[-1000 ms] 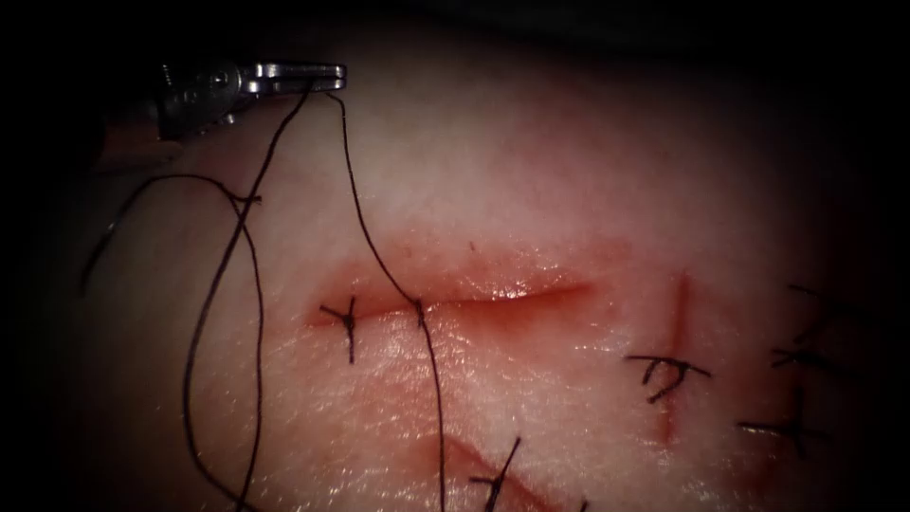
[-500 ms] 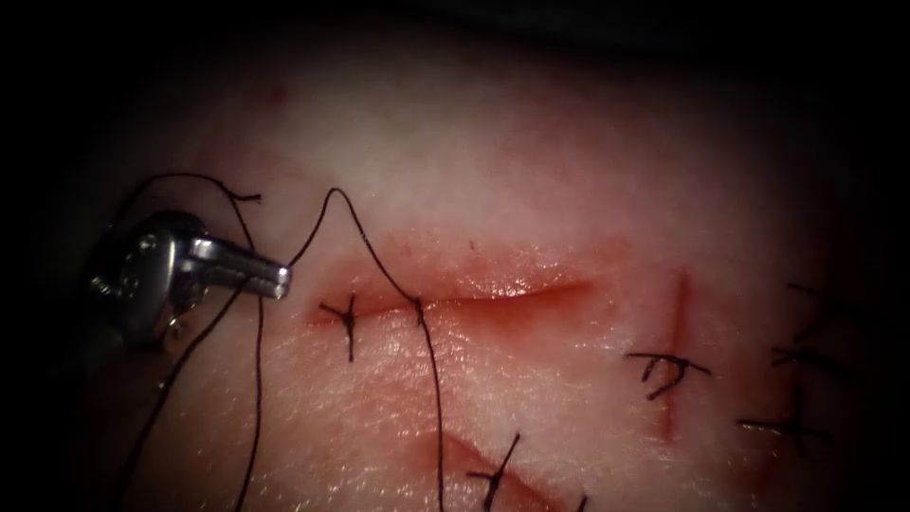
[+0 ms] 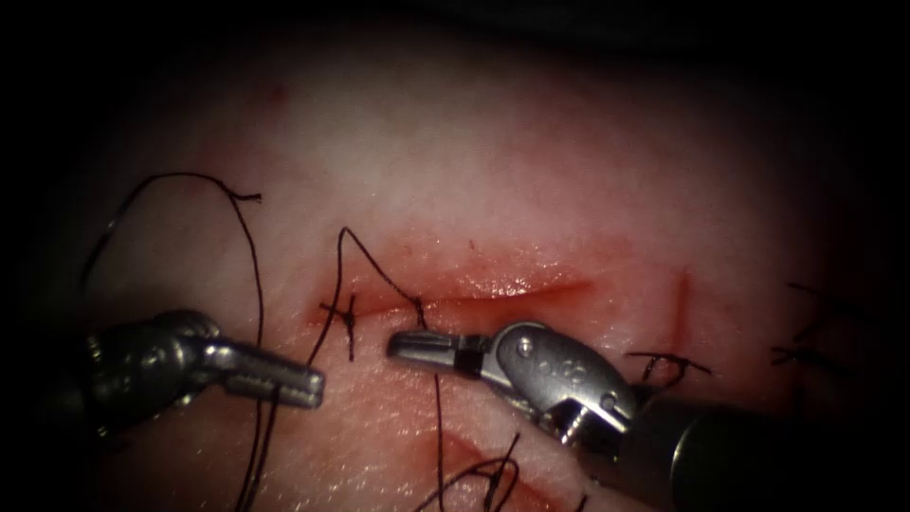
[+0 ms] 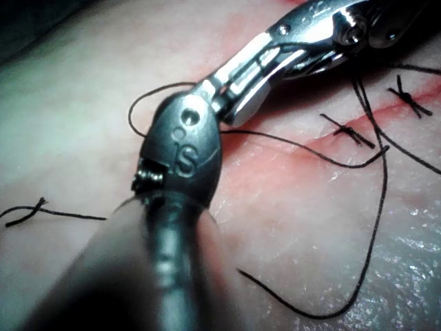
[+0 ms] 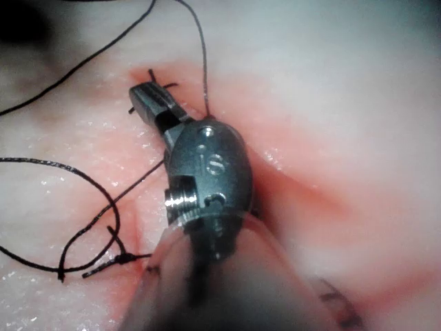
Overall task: Wound Closure
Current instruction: Wrap the suture once around the right needle driver clockwise.
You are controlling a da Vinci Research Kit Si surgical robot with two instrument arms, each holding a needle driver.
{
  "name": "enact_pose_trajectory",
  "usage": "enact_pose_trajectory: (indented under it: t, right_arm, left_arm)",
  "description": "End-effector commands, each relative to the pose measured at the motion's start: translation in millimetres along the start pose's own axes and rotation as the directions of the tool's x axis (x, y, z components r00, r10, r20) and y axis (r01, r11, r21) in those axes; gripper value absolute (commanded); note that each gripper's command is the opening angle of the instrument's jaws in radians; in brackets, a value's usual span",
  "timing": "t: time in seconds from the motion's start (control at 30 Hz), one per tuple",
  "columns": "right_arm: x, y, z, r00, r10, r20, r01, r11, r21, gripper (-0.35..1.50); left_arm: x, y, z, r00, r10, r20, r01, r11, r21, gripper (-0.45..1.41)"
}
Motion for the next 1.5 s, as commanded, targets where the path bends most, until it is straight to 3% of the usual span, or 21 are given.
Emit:
enact_pose_trajectory:
  t: [0.03,0.4,0.53,0.57,0.7,0.8,0.83,0.93,1.03,1.2,1.3,1.5]
  right_arm:
    - [-0.2,0.6,2.0,1.0,-0.004,0.002,0.004,1.0,0.022,-0.35]
    - [-0.5,1.1,5.8,0.997,0.08,0.01,-0.081,0.991,0.105,-0.35]
    - [-0.4,2.0,6.9,0.979,0.18,-0.097,-0.164,0.974,0.154,-0.35]
    - [-0.3,2.5,7.4,0.952,0.256,-0.167,-0.222,0.954,0.201,-0.35]
    - [0.0,2.8,8.0,0.85,0.445,-0.281,-0.342,0.873,0.347,-0.35]
    - [0.4,2.7,7.9,0.777,0.548,-0.31,-0.388,0.804,0.451,-0.35]
    - [0.7,2.5,7.8,0.736,0.6,-0.313,-0.439,0.775,0.455,-0.35]
    - [1.6,2.0,7.7,0.675,0.667,-0.315,-0.502,0.729,0.466,-0.35]
    - [2.9,1.5,7.4,0.654,0.69,-0.31,-0.522,0.708,0.475,-0.35]
    - [4.9,0.8,6.6,0.639,0.715,-0.284,-0.544,0.681,0.49,-0.35]
    - [5.8,0.3,6.2,0.634,0.727,-0.264,-0.556,0.665,0.498,-0.35]
    - [6.6,0.2,4.9,0.649,0.714,-0.262,-0.545,0.677,0.495,-0.35]
  left_arm:
    - [-0.5,-0.3,0.7,1.0,0.002,0.0,-0.002,1.0,0.001,-0.45]
    - [0.9,1.2,3.1,0.999,0.008,-0.046,-0.008,1.0,-0.008,-0.45]
    - [0.4,2.1,3.7,0.998,-0.011,-0.057,0.011,1.0,-0.001,-0.45]
    - [0.0,2.5,3.6,0.998,-0.016,-0.058,0.016,1.0,0.005,-0.45]
    - [-1.4,3.1,2.7,0.996,-0.05,-0.077,0.053,0.998,0.039,-0.45]
    - [-2.6,3.3,1.3,0.99,-0.086,-0.112,0.094,0.994,0.062,-0.45]
    - [-3.4,3.2,0.3,0.985,-0.103,-0.142,0.116,0.989,0.087,-0.45]
    - [-4.7,2.8,-0.9,0.981,-0.109,-0.162,0.129,0.984,0.12,-0.45]
    - [-6.3,2.9,-1.7,0.973,-0.115,-0.202,0.146,0.979,0.142,-0.45]
    - [-8.7,2.7,-2.6,0.975,-0.115,-0.191,0.149,0.973,0.176,-0.45]
    - [-10.0,2.3,-2.9,0.979,-0.112,-0.169,0.146,0.969,0.2,-0.45]
    - [-12.8,1.3,-4.2,0.985,-0.139,-0.1,0.161,0.949,0.272,-0.45]
